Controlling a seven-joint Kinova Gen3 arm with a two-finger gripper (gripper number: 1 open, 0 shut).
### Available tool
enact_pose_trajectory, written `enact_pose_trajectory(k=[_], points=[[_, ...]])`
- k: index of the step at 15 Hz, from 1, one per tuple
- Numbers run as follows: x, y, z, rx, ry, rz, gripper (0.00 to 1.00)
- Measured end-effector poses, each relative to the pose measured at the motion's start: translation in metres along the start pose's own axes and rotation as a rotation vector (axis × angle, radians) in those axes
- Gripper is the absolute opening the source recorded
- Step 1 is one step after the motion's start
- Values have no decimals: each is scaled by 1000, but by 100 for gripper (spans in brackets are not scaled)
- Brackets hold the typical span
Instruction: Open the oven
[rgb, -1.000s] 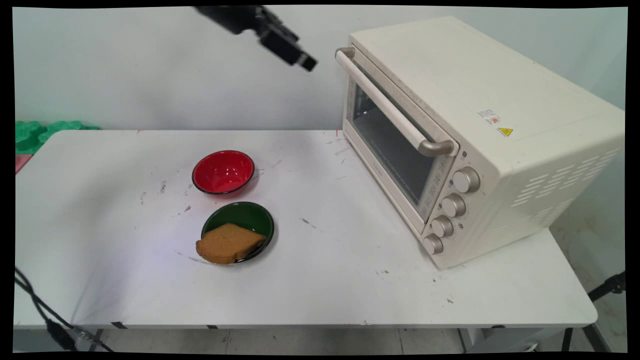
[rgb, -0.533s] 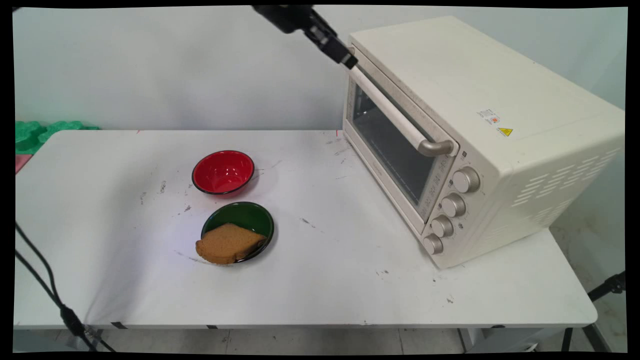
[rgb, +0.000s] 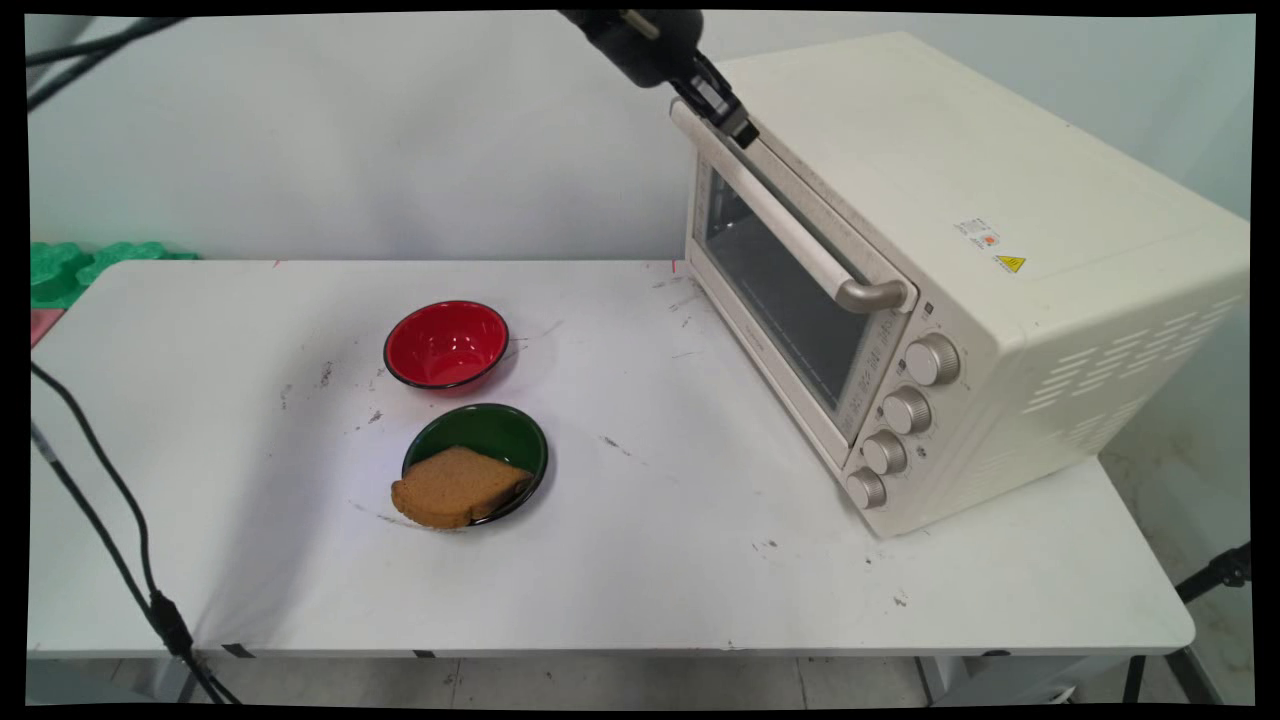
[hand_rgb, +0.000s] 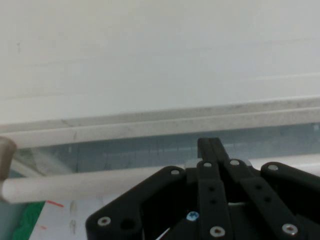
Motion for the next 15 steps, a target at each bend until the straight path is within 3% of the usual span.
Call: enact_pose_trajectory(k=[9,15], points=[[-1,-4,38,-6,-35,-8,0],[-22,-2,42,-9,-52,0,0]])
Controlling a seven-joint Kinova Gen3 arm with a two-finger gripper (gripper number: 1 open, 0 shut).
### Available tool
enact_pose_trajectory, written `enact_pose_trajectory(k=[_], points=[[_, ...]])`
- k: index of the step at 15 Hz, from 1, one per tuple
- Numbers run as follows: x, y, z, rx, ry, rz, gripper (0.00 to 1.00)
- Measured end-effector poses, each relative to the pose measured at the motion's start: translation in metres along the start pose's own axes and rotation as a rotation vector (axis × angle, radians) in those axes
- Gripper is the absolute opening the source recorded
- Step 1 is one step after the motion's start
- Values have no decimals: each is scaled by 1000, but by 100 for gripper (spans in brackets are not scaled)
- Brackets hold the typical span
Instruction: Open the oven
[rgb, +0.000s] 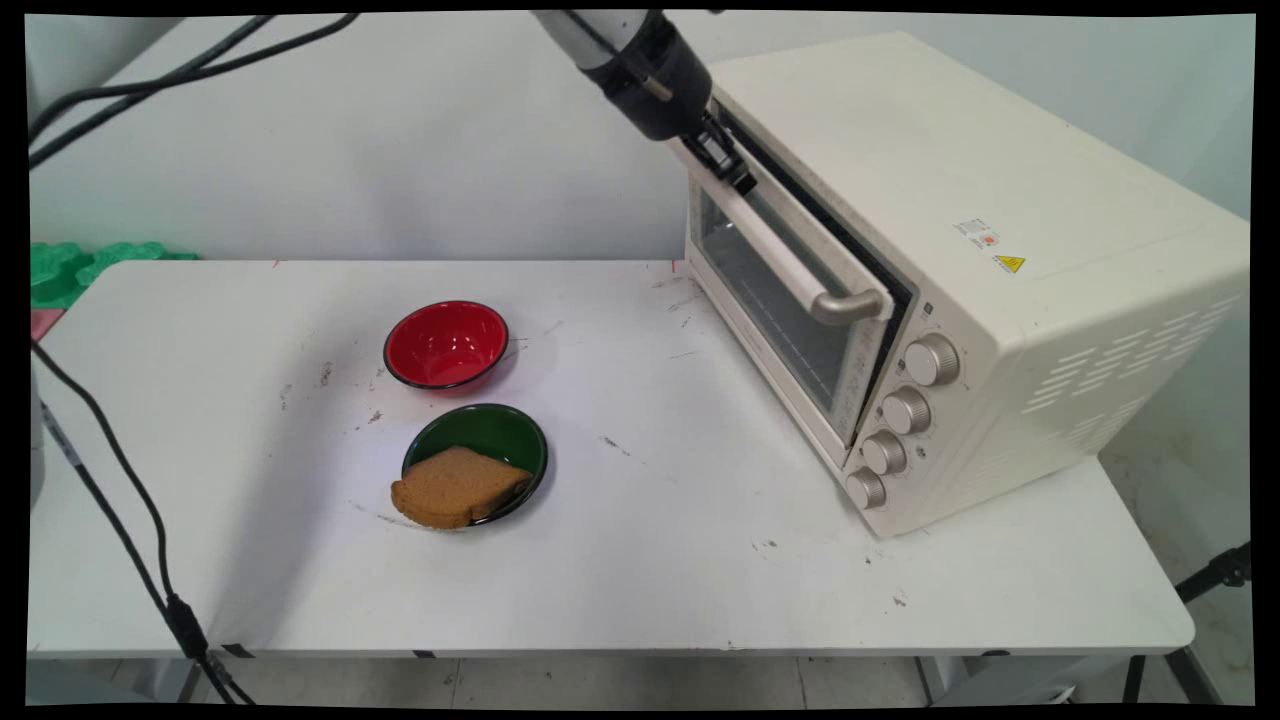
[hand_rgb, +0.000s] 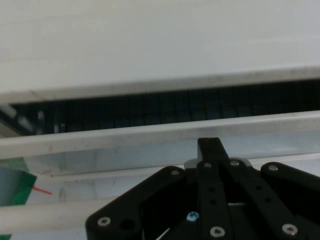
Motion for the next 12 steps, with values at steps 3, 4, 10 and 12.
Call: enact_pose_trajectory(k=[3,4,10,12], points=[[-17,2,-5,-5,-1,23,0],[-23,3,-7,-6,0,33,0],[-71,3,-21,-14,0,84,0],[-89,3,-24,-16,-5,93,0]])
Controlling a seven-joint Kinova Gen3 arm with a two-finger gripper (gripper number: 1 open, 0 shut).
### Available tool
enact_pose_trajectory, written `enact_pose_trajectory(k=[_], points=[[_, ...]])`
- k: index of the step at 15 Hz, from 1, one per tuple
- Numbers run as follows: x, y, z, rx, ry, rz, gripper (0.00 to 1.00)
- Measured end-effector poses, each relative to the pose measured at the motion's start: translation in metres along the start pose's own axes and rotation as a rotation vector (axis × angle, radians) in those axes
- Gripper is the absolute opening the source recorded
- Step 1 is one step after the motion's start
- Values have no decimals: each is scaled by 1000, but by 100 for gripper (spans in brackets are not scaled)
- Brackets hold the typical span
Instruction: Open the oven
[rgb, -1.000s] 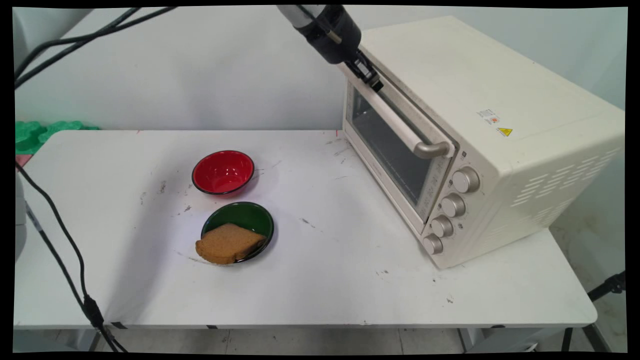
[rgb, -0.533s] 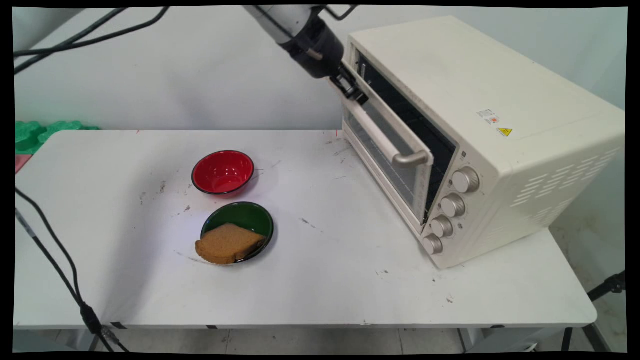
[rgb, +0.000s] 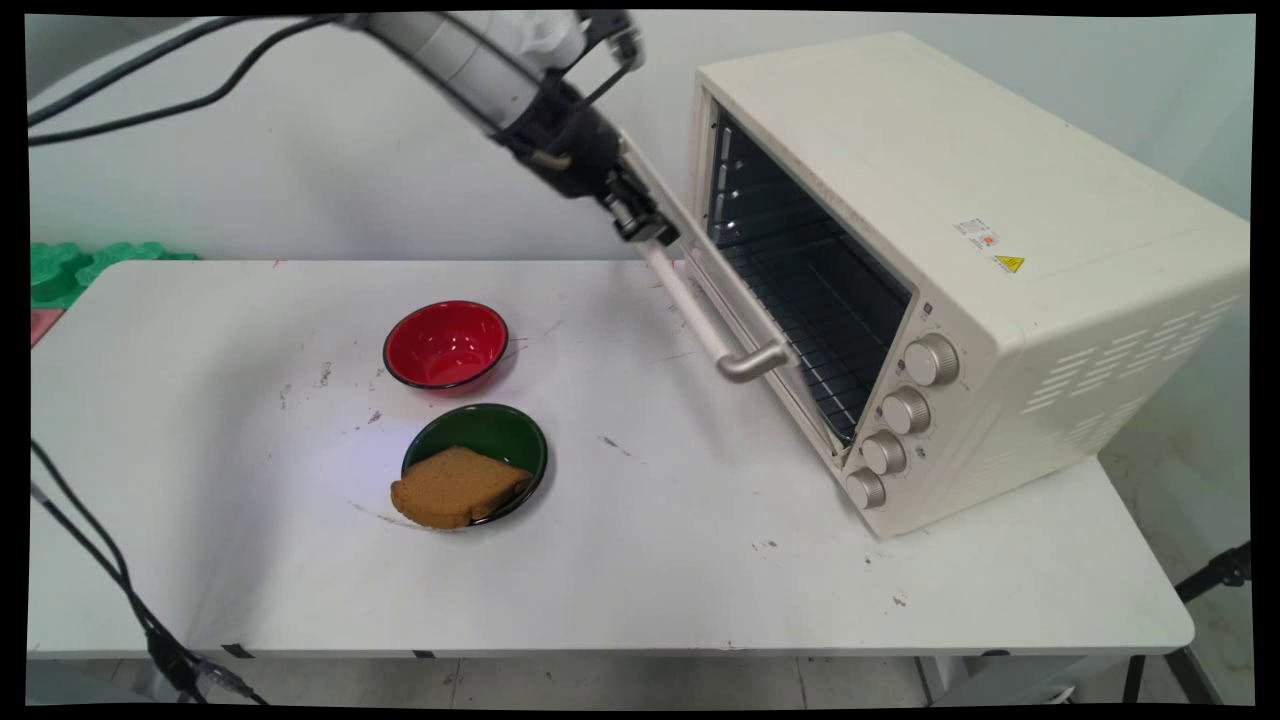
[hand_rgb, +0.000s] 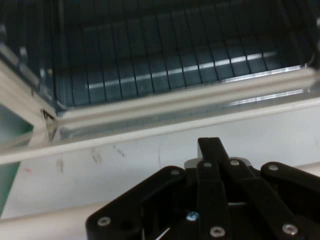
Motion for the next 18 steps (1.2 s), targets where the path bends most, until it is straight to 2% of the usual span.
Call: enact_pose_trajectory(k=[8,18], points=[[-74,14,-5,-17,-2,18,0],[-160,31,14,-32,88,23,0]])
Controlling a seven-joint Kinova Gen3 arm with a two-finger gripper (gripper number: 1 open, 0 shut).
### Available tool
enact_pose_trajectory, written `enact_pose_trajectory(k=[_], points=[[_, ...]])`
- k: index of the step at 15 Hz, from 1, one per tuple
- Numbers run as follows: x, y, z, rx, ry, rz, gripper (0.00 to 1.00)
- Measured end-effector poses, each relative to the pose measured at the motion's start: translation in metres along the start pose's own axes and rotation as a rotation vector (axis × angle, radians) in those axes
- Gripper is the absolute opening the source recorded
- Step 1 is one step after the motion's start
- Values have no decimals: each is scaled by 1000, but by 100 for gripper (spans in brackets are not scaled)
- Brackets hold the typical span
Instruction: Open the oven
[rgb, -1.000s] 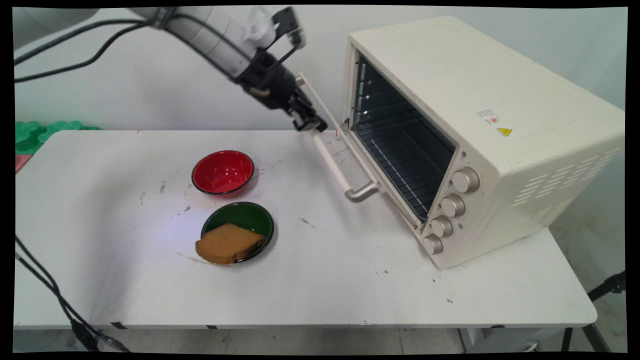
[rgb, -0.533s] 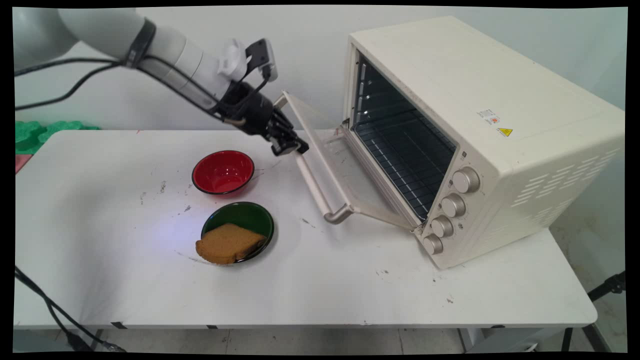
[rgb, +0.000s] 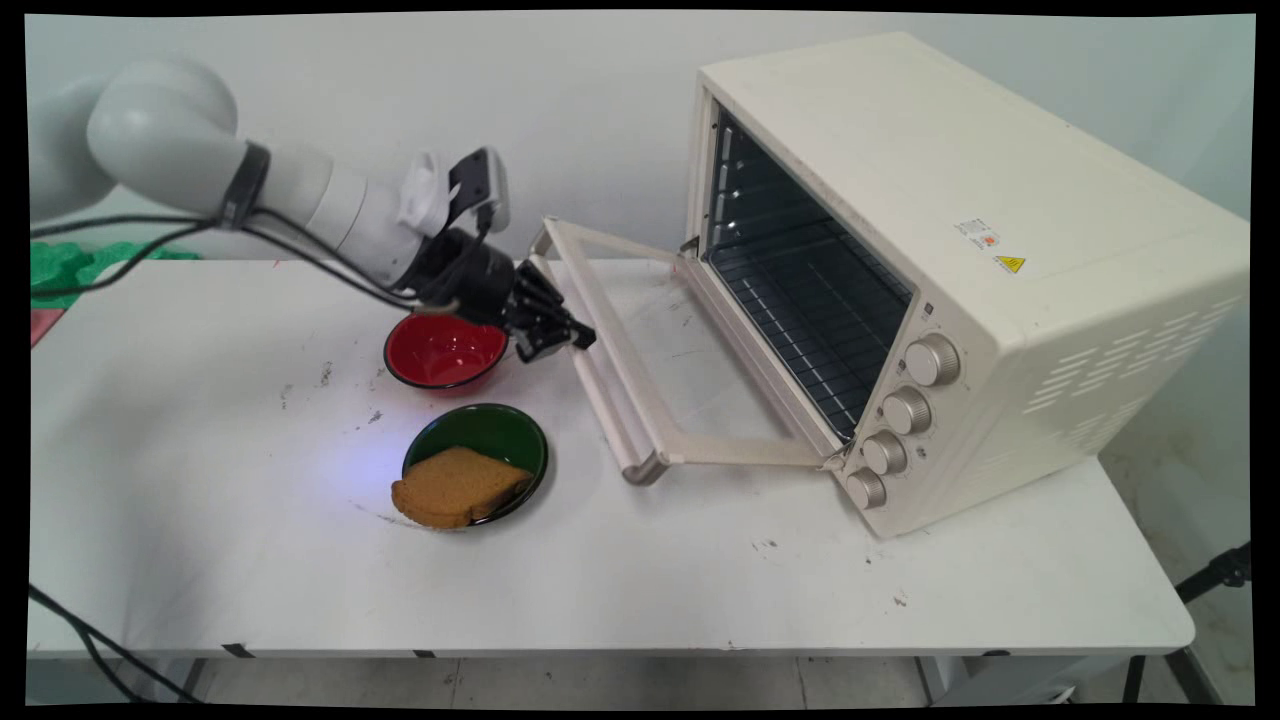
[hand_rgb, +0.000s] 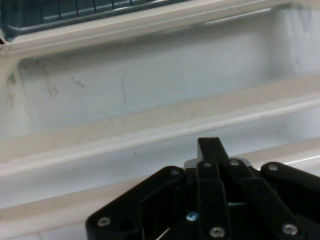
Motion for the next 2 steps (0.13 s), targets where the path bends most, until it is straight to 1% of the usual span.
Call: enact_pose_trajectory(k=[2], points=[[-15,3,1,-1,18,2,0]])
